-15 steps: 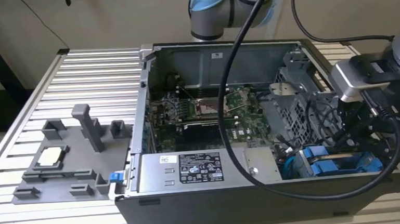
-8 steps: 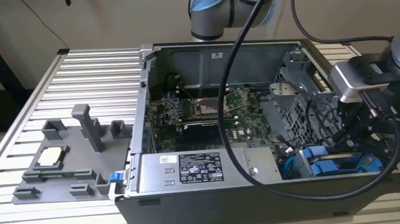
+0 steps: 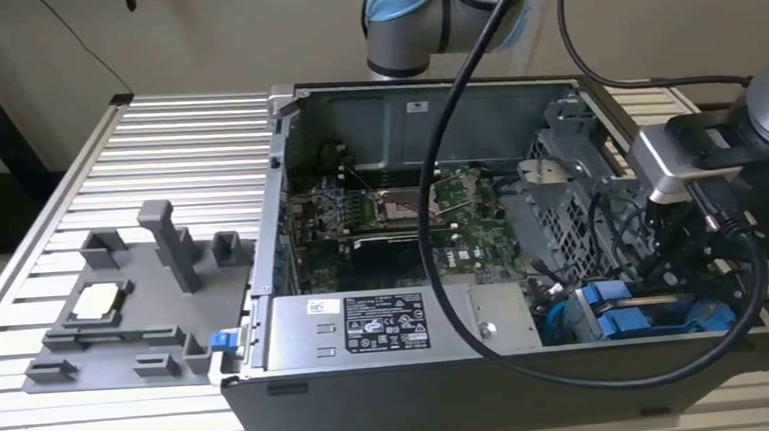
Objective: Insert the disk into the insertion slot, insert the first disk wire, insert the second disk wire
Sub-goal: 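Insert the second disk wire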
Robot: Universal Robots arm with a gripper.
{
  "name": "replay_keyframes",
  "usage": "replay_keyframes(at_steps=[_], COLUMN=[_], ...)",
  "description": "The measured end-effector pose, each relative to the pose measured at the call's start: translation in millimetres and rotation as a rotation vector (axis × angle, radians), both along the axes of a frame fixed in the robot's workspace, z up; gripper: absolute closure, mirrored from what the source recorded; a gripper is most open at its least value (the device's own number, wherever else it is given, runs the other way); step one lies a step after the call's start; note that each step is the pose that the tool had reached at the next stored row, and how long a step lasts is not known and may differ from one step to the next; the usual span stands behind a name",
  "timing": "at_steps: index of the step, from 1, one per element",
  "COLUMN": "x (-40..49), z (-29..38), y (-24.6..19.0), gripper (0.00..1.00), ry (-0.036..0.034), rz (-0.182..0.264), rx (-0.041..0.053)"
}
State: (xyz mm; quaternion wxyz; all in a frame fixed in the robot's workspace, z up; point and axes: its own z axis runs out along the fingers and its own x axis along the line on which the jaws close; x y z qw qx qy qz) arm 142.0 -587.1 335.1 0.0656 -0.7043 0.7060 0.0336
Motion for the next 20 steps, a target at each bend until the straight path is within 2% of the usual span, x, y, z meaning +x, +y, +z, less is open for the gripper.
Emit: replay_keyframes(at_steps=[6,7,9,13,20], x=[0.1,0.1,0.1,0.0,0.0], z=[-1.1,-0.9,0.7,15.3,46.5], y=[0.0,0.0,0.0,-0.2,-0.2], gripper=[0.82,0.76,0.76,0.76,0.76], ry=[-0.0002,-0.0002,-0.0001,0.0004,0.0007], rz=[0.0,0.0,0.0,0.0,0.0], rx=[0.002,0.0017,0.0013,0.0045,0.0064])
